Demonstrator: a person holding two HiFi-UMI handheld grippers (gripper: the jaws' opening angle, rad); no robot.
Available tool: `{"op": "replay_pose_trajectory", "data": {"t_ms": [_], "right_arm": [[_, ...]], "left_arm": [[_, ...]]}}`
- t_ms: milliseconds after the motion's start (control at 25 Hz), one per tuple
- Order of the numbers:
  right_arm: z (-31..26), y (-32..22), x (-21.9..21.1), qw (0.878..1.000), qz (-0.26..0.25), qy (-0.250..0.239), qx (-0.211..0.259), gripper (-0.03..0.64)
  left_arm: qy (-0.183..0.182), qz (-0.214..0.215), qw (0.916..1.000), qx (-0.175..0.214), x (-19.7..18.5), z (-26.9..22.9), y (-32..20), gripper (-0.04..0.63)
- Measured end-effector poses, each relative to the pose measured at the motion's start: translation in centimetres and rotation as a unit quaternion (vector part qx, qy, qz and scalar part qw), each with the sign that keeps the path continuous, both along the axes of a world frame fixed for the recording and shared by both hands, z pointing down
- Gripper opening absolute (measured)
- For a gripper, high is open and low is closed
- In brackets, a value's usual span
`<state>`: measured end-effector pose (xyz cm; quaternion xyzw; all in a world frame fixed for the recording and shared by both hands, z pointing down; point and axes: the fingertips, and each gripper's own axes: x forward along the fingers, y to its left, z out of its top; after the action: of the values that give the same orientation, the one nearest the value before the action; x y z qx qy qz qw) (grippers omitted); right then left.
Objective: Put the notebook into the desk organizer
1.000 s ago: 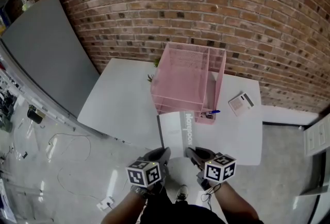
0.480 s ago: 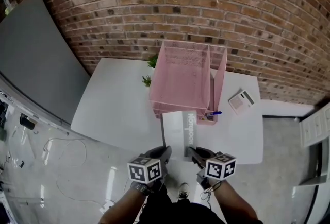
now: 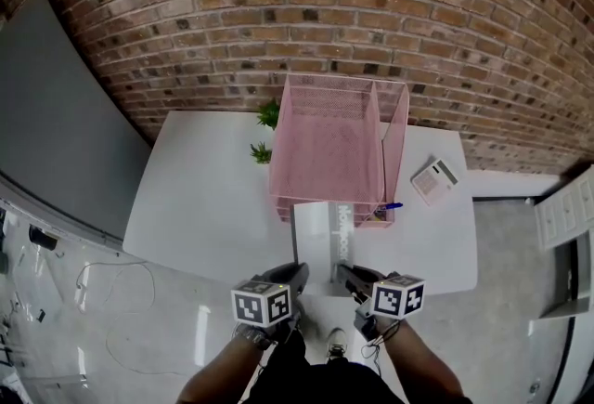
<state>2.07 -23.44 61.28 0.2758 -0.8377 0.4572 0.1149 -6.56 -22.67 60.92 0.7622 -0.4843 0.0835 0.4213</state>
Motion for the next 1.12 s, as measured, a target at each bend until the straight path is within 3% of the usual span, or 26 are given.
{"op": "replay_pose_trajectory", "data": {"t_ms": [800, 1120], "right_arm": [[-0.9, -5.1, -2.3, 0.996, 0.07, -0.043, -0.027, 0.012], [-2.1, -7.1, -3.3, 0.993, 0.09, -0.066, -0.028, 0.012]], "left_arm": [[-0.063, 0.057, 0.9955, 0.043, -3.5, -0.4, -4.5, 0.083], [-0.092, 0.093, 0.9881, 0.081, -4.0, -1.5, -4.9, 0.174]]}}
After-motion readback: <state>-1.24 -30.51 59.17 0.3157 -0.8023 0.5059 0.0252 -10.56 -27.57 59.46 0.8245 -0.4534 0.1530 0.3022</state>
